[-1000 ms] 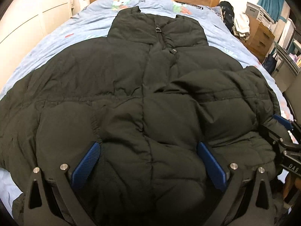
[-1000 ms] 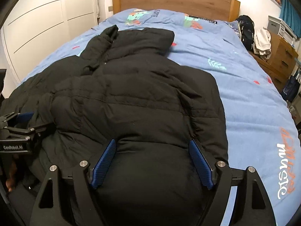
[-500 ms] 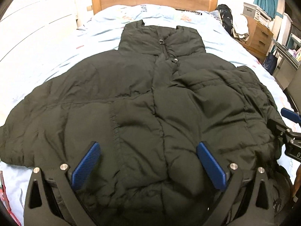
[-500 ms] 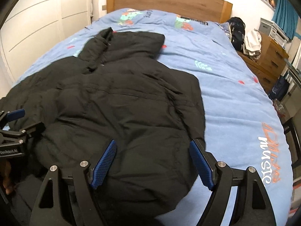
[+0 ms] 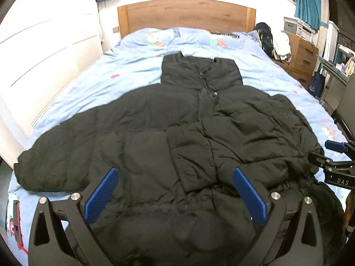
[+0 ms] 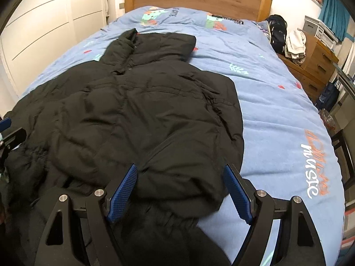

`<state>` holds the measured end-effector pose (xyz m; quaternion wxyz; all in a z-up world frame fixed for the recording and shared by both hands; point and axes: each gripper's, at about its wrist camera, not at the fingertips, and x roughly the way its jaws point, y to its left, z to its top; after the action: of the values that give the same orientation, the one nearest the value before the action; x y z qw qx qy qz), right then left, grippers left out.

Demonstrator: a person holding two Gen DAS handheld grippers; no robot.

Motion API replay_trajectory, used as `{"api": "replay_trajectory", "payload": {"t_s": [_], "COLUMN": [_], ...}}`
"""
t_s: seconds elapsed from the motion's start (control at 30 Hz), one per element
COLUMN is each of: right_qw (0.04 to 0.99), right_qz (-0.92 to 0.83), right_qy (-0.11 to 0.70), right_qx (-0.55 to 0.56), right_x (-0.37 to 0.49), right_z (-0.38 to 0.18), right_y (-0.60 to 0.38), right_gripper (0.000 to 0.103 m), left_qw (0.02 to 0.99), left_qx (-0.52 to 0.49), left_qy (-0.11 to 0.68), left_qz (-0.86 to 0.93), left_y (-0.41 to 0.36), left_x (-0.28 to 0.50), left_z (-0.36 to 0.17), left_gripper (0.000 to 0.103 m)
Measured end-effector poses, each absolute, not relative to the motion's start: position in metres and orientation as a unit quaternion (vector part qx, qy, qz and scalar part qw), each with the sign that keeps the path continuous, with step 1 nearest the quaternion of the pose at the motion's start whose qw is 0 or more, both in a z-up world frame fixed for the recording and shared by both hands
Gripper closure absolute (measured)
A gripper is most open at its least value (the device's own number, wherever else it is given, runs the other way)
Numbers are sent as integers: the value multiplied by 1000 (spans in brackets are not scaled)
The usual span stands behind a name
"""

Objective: Fold large clothes

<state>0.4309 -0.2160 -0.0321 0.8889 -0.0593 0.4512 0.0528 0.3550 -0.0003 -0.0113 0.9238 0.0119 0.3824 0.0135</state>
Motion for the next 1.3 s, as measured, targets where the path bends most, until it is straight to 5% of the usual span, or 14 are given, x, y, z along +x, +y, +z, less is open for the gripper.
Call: {"api": "replay_trajectory", "payload": {"t_s": [0.53, 1.0, 1.3], "right_qw": [906, 897, 887], "right_qz": [82, 76, 69], "right_qy": [414, 436, 457], "right_qx": [-28, 8, 3], "right_x": [346, 324, 337], "right_z": [22, -3, -25], "right_y": [-180, -169, -172], "right_gripper": [24, 24, 24], "left_qw": [927, 852, 802], "left_qx": [-57, -322, -431], "left_qy": [370, 398, 379], "left_qz": [34, 111, 168], "left_y": [87, 325, 413], "left_x": [287, 289, 295], "left_z": [20, -78, -133], "left_gripper": [0, 0, 0]}}
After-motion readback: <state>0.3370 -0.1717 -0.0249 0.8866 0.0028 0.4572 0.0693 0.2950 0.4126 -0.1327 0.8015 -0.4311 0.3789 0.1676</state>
